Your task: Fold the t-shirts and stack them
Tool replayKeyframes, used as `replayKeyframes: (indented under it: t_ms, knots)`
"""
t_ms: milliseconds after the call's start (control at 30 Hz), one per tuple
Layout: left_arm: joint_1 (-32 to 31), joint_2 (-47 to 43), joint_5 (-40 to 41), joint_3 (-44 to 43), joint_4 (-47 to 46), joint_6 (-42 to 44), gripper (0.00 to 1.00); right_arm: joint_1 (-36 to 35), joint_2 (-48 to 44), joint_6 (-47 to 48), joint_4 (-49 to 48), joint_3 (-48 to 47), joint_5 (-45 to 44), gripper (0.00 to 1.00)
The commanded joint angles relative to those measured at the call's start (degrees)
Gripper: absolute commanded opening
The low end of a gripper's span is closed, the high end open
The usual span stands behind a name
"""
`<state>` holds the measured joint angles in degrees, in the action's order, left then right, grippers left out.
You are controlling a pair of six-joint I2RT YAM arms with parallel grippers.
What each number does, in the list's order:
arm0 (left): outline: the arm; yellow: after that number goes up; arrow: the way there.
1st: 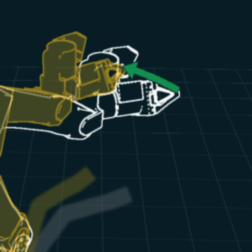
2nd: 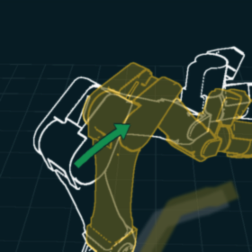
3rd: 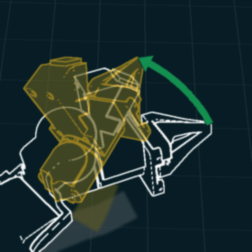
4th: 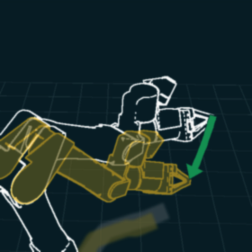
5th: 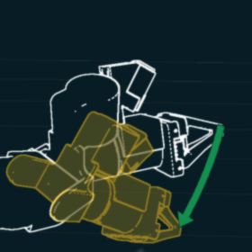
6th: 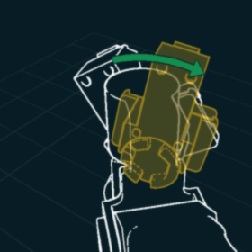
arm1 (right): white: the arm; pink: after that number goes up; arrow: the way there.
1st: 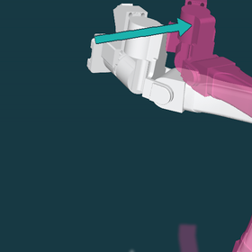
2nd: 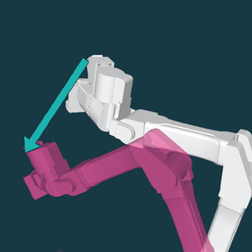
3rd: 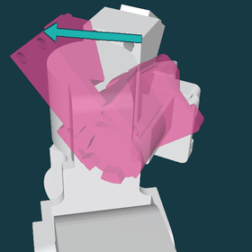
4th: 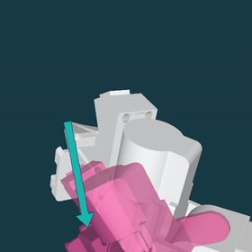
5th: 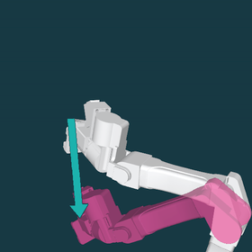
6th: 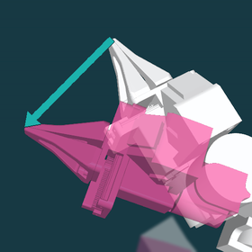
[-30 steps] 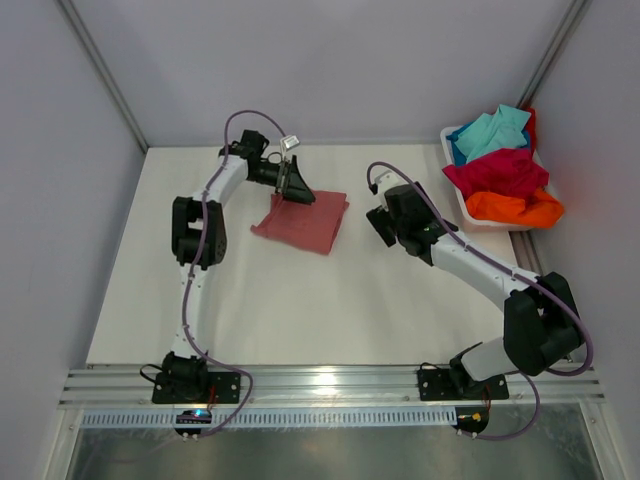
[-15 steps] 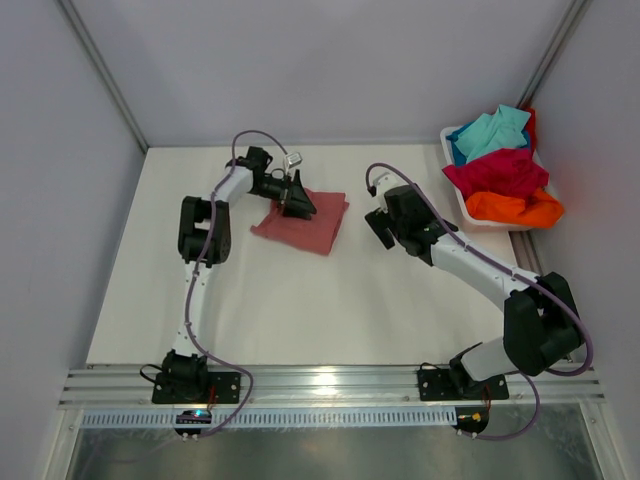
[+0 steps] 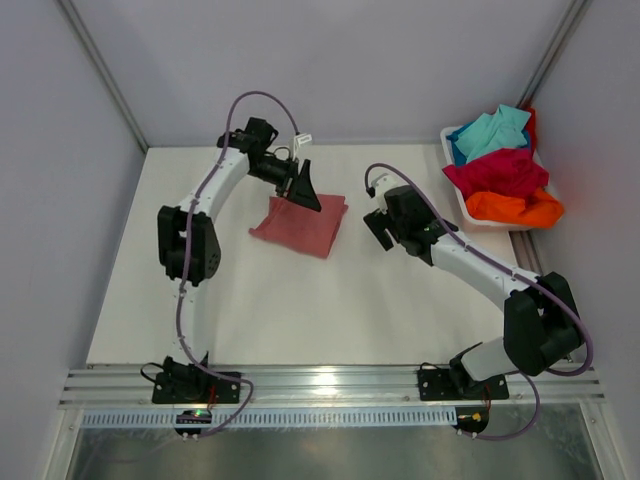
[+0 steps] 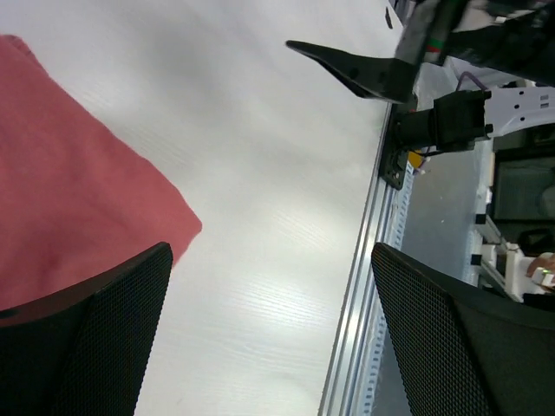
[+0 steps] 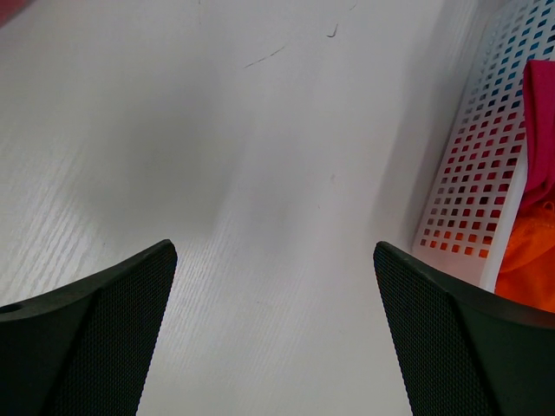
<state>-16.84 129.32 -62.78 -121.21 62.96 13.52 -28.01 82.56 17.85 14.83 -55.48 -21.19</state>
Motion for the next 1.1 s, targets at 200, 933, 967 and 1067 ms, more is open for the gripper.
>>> replayKeyframes:
  t_ms: [200, 933, 967, 1067]
  knots:
    - [-2.84, -18.73, 34.13, 16.59, -7.81, -0.94, 0.99, -0.03, -0.65, -0.62, -1.20, -0.06, 1.51, 0.99]
    - [-17.78, -25.87, 64.62, 25.67, -18.48, -1.56, 0.99, -0.12, -0.74, 1.31, -9.73, 1.96, -13.70, 0.99]
    - [-18.14, -25.52, 65.59, 25.41, -18.75, -1.74, 0.99, -0.03, -0.83, 1.23, -10.25, 2.05, -14.75, 0.99]
    - [-18.84, -24.82, 67.00, 25.06, -20.06, -2.35, 0.99, -0.03, -1.88, 1.05, -11.57, 2.57, -15.90, 0.99]
